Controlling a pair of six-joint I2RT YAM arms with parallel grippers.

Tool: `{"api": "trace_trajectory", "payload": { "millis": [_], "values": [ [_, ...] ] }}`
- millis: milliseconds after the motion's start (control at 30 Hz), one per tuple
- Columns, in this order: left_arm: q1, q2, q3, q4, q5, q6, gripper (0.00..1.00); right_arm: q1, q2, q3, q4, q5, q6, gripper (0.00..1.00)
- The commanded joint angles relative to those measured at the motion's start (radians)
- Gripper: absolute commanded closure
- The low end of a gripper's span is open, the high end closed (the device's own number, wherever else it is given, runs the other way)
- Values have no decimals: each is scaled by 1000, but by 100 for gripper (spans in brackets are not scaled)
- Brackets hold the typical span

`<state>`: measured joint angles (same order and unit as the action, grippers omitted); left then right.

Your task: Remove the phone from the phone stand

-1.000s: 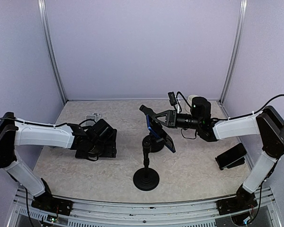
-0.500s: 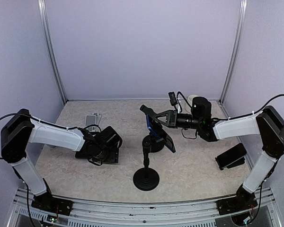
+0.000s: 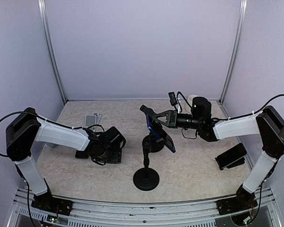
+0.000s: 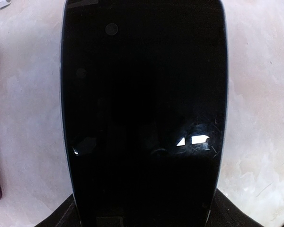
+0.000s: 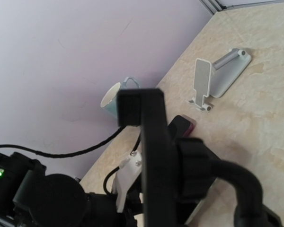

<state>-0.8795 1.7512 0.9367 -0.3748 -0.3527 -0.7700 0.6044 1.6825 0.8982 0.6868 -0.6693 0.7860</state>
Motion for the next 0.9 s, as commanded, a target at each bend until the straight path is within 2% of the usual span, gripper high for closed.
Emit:
{"api": "trace_trajectory", "payload": {
  "millis": [0, 267, 500, 867],
  "values": [
    [-10, 26, 50, 35, -31, 0, 48, -10, -23, -6, 51, -10, -8, 100],
    [-10, 50, 54, 30, -32, -11, 41, -11, -24, -8, 51, -13, -8, 100],
    [-10, 43, 62, 30, -34, -7, 22, -11, -21, -8, 56, -18, -5, 100],
    [-10, 4, 65, 71, 1, 39, 5, -12, -29, -13, 51, -16, -8, 100]
  ]
}}
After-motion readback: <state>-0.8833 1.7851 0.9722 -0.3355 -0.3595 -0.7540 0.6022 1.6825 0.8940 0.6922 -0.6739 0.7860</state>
